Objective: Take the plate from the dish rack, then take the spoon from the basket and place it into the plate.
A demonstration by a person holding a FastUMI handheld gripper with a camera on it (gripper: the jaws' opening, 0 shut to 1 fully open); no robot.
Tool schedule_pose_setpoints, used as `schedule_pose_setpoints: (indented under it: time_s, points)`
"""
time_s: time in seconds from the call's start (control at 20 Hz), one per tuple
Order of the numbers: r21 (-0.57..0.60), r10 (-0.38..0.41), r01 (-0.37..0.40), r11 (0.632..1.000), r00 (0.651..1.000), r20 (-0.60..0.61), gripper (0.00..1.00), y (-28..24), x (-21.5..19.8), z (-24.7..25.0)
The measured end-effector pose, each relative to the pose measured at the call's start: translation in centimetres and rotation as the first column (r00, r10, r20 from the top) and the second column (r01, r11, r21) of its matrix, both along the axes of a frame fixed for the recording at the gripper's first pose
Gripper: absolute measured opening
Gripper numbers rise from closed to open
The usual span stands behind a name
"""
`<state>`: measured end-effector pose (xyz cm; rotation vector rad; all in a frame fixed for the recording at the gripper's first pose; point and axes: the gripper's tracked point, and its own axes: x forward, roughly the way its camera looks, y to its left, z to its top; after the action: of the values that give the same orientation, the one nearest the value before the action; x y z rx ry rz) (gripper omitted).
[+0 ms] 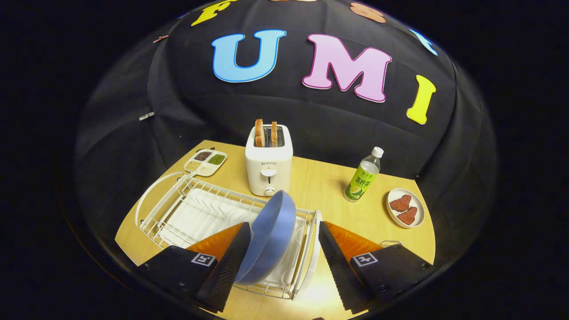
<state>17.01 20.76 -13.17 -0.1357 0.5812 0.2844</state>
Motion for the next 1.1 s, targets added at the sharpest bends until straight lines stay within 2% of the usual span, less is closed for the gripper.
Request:
schedule_pose_setpoints:
  time_s: [0.1,0.2,0.25,0.4,0.6,0.65,0.95,1.1]
  points:
    - [-0.011,-0.005,0.004,1.000,0.999,-0.046,0.89,0.4,0.2,-1.5]
    - [0.011,-0.023,0.025,1.000,0.993,-0.112,0.79,0.9,0.3,-3.1]
    - [0.032,-0.024,0.029,0.999,0.992,-0.127,0.70,1.4,0.3,-3.4]
    - [0.064,-0.039,0.051,0.997,0.985,-0.166,0.52,2.1,0.4,-3.8]
    - [0.090,-0.148,0.173,0.981,0.962,-0.231,0.42,1.8,0.1,-3.6]
    - [0.098,-0.171,0.197,0.975,0.959,-0.225,0.37,1.9,0.1,-3.4]
    - [0.048,-0.236,0.247,0.968,0.959,-0.159,0.32,2.8,-0.6,-2.0]
    - [0.046,-0.293,0.302,0.952,0.946,-0.142,0.32,2.3,-0.8,-1.5]
